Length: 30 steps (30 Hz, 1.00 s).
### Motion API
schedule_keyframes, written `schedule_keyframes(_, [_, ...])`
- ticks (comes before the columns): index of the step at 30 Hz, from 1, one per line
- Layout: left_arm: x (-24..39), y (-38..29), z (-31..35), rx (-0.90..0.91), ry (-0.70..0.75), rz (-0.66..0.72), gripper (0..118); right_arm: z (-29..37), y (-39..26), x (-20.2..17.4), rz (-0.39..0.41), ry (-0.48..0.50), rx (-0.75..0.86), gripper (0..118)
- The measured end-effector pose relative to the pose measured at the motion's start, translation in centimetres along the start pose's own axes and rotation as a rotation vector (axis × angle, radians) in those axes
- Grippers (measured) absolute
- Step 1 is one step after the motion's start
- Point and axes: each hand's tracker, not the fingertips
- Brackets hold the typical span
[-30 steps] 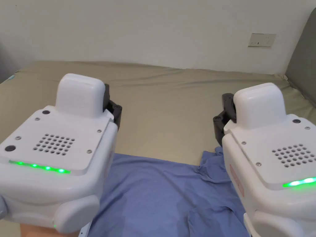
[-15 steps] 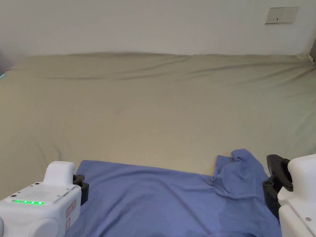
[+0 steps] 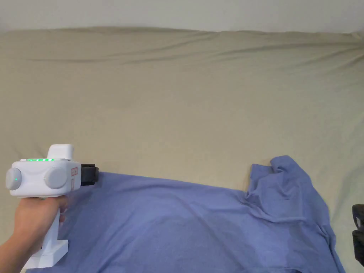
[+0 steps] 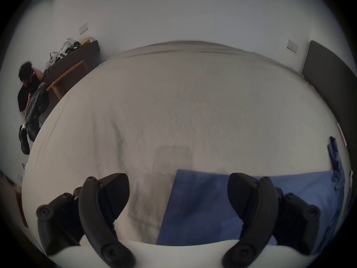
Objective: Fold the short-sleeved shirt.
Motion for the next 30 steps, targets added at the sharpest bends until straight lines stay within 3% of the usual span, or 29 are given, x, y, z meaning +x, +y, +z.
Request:
schedule_keyframes(1, [1.0, -0.7, 0.2, -0.02, 0.0, -0.042, 67, -0.3, 0.1, -0.1, 0.01, -0.003, -0.004, 2])
schedule_keyframes(2, [1.4, -1.1, 0.6, 0.031, -0.035, -0.031, 43, -0.4, 0.2, -0.1, 0.02, -0.005, -0.006, 2])
schedule_keyframes(3, [1.5, -1.0, 1.3, 0.061, -0.025, -0.022, 10, -0.5, 0.3, -0.1, 0.024, -0.002, -0.007, 2])
schedule_keyframes(4, [1.7, -0.8, 1.7, 0.022, -0.089, -0.027, 10, -0.8, 0.5, 0.1, 0.02, 0.007, -0.012, 2])
schedule_keyframes(5, [2.4, -0.9, 2.5, 0.02, -0.148, -0.031, 0, -1.1, 0.8, 0.2, 0.011, 0.02, -0.027, 2])
schedule_keyframes(7, [4.9, -1.0, 3.2, 0.023, 0.035, -0.245, 1, -1.6, 1.1, 0.4, -0.005, 0.024, -0.031, 2])
schedule_keyframes(8, [5.2, -1.2, 3.8, 0.048, 0.015, -0.287, 1, -1.8, 1.3, 0.6, -0.008, 0.024, -0.03, 2])
schedule_keyframes(13, [2.2, -1.4, 10.6, 0.199, -0.027, -0.142, 1, -2.8, 3.0, 2.0, -0.011, 0.04, -0.032, 2])
schedule_keyframes(15, [1.1, -1.8, 13.9, 0.236, -0.031, -0.106, 1, -4.0, 3.6, 2.8, -0.019, 0.048, -0.051, 9])
schedule_keyframes(16, [0.7, -2.2, 15.6, 0.269, -0.016, -0.095, 1, -5.0, 3.8, 3.1, -0.026, 0.05, -0.062, 32])
schedule_keyframes(18, [-0.1, -2.9, 18.2, 0.298, -0.019, -0.091, 1, -7.6, 4.1, 3.8, -0.045, 0.081, -0.158, 90])
schedule_keyframes(19, [-0.2, -3.4, 19.4, 0.306, -0.01, -0.114, 1, -9.2, 4.0, 4.2, -0.063, 0.125, -0.206, 107])
schedule_keyframes(23, [-0.3, -5.1, 22.4, 0.335, 0.019, -0.171, 1, -15.9, 2.6, 4.2, -0.056, 0.148, -0.344, 107])
schedule_keyframes(27, [-1.0, -6.2, 23.6, 0.321, 0.019, -0.135, 1, -21.6, 0.0, 3.9, -0.111, 0.146, -0.509, 107])
schedule_keyframes(30, [-1.5, -7.2, 23.5, 0.307, 0.015, -0.122, 1, -23.6, -1.7, 3.2, -0.054, 0.105, -0.581, 107])
